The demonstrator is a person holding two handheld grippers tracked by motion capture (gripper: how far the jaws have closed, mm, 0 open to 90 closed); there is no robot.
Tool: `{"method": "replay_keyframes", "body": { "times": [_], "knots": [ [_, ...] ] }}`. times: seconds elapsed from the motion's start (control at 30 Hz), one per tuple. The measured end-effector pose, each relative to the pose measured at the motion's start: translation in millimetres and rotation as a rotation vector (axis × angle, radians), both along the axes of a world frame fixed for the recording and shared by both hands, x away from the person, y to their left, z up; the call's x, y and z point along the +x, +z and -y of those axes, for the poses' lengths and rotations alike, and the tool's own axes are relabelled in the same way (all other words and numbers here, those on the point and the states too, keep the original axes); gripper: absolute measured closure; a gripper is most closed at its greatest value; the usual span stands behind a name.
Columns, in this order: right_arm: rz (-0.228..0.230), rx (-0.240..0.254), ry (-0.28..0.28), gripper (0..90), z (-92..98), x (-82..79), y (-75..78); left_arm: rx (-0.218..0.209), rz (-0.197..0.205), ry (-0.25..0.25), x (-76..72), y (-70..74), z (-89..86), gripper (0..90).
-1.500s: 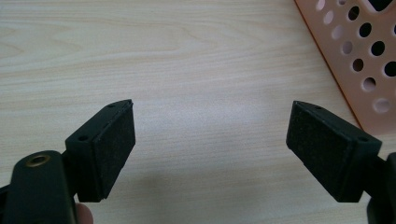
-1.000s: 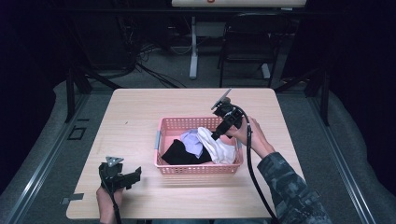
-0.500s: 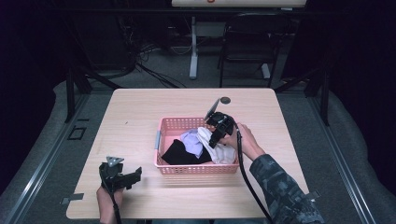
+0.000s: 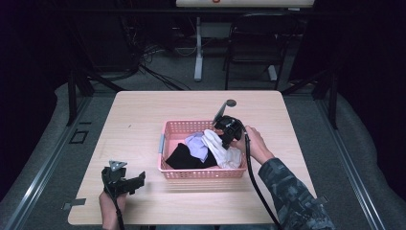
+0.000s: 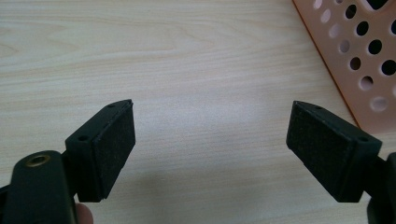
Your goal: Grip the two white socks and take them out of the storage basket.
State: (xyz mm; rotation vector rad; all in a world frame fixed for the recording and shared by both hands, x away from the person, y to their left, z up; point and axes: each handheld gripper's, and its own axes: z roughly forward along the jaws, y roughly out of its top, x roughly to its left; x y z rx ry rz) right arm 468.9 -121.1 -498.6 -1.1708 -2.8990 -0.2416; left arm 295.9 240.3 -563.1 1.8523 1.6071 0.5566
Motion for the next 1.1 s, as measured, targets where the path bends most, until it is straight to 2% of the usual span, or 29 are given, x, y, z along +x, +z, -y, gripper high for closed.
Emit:
{"method": "replay_keyframes", "body": {
  "times": [0.27, 0.37, 0.73, 1.1],
  "knots": [
    [0.032, 0.030, 0.004, 86.7, 7.4, -2.3, 28.7, -0.001, -0.001, 0.000, 0.2, -0.1, 0.2, 15.6],
    [0.053, 0.062, -0.007, 86.7, 9.5, -3.6, 38.3, -0.003, 0.000, 0.001, 0.2, -0.2, 0.3, 15.6],
    [0.083, 0.079, 0.003, 86.8, 9.4, -5.5, 63.6, -0.003, 0.000, 0.001, 0.0, 0.1, -0.1, 15.6],
    [0.131, 0.110, 0.008, 87.0, 11.5, -12.1, 93.0, -0.005, -0.001, 0.001, -0.4, 0.7, -0.4, 15.6]
  ]
}}
